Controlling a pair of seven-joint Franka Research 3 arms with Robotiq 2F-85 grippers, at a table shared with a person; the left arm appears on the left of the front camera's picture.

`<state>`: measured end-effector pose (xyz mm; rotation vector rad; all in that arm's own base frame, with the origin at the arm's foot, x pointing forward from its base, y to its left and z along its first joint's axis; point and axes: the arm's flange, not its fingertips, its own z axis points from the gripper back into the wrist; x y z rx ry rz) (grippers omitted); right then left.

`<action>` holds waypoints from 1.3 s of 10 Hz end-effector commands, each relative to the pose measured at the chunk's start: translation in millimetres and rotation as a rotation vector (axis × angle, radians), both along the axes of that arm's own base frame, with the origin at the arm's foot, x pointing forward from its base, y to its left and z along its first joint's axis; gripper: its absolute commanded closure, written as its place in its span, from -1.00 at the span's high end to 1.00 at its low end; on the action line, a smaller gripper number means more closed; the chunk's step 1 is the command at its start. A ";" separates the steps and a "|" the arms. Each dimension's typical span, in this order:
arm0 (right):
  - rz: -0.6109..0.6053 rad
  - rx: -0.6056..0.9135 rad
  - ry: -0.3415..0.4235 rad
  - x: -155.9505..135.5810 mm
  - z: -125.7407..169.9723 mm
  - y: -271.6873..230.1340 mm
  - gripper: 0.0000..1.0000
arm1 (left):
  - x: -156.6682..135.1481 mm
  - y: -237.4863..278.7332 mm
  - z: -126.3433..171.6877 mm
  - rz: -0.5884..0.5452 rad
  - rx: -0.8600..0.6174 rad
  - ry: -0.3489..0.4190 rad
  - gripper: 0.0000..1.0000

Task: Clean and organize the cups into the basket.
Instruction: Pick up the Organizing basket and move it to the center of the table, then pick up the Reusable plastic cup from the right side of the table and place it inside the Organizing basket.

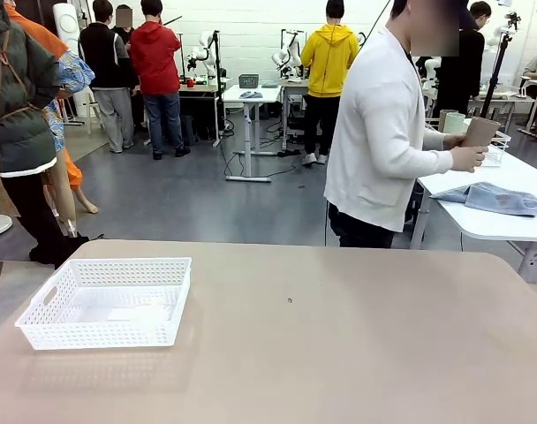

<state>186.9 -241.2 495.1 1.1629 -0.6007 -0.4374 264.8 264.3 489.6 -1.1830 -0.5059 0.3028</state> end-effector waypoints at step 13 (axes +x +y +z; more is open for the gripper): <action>0.012 0.012 -0.012 3.1 -1.1 0.3 1.00 | -1.5 2.1 1.0 0.002 -0.007 -0.014 1.00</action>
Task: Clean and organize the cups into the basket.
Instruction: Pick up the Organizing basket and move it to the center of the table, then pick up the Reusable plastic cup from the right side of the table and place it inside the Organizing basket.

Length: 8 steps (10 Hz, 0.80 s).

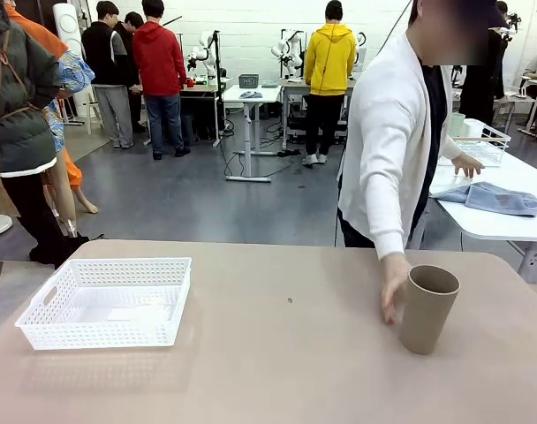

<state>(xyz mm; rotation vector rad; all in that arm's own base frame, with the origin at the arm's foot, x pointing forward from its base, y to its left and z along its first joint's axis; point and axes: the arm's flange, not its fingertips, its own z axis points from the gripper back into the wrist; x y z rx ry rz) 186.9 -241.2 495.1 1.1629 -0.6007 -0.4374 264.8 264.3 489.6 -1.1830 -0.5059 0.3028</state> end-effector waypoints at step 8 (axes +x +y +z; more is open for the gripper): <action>0.615 -0.338 -0.285 35.6 -7.0 39.8 1.00 | 33.1 -58.8 41.7 -0.205 0.363 0.156 1.00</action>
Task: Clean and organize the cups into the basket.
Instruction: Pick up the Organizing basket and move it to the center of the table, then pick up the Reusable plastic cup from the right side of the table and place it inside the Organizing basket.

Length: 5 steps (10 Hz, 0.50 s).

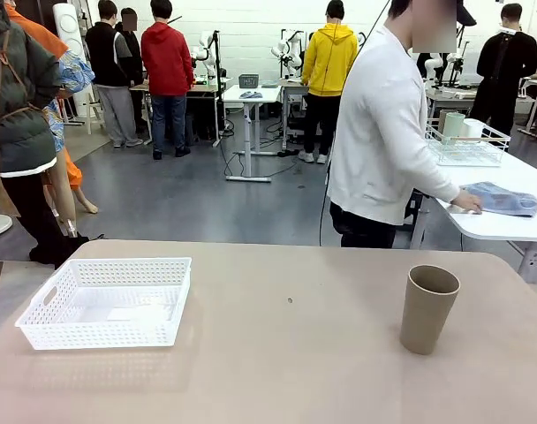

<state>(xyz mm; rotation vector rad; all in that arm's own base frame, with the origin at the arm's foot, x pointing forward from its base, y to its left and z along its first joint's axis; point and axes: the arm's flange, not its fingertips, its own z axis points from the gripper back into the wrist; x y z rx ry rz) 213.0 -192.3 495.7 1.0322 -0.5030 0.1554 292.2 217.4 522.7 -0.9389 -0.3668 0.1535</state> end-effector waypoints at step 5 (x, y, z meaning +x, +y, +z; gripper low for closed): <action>0.363 -0.039 -0.231 18.1 -41.5 32.6 1.00 | 15.4 -109.6 -22.2 -0.230 0.660 0.250 1.00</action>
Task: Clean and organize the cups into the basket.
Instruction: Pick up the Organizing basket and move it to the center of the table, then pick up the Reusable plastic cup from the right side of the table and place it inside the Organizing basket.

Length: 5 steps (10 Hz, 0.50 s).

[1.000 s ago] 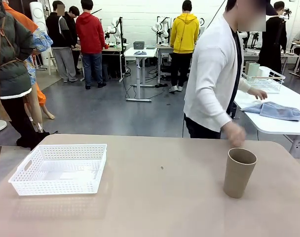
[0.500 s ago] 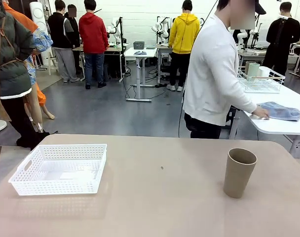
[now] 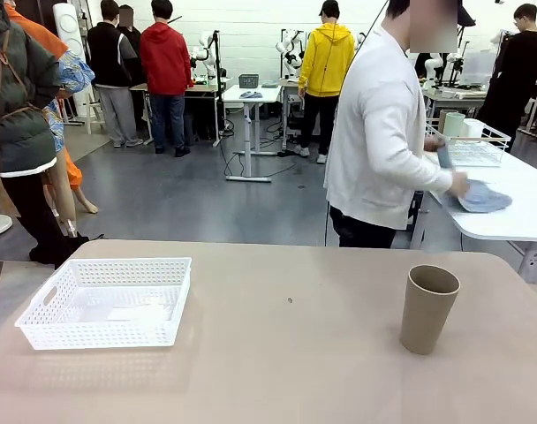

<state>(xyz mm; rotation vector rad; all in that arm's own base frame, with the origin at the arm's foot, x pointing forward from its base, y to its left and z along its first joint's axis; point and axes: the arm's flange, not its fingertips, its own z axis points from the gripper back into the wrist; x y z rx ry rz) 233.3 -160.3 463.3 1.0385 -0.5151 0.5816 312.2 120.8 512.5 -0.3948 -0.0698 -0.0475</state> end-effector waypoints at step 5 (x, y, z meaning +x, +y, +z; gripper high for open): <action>0.027 0.022 0.004 -1.8 -13.4 6.7 1.00 | -1.6 -29.3 -28.8 -0.060 0.161 0.027 1.00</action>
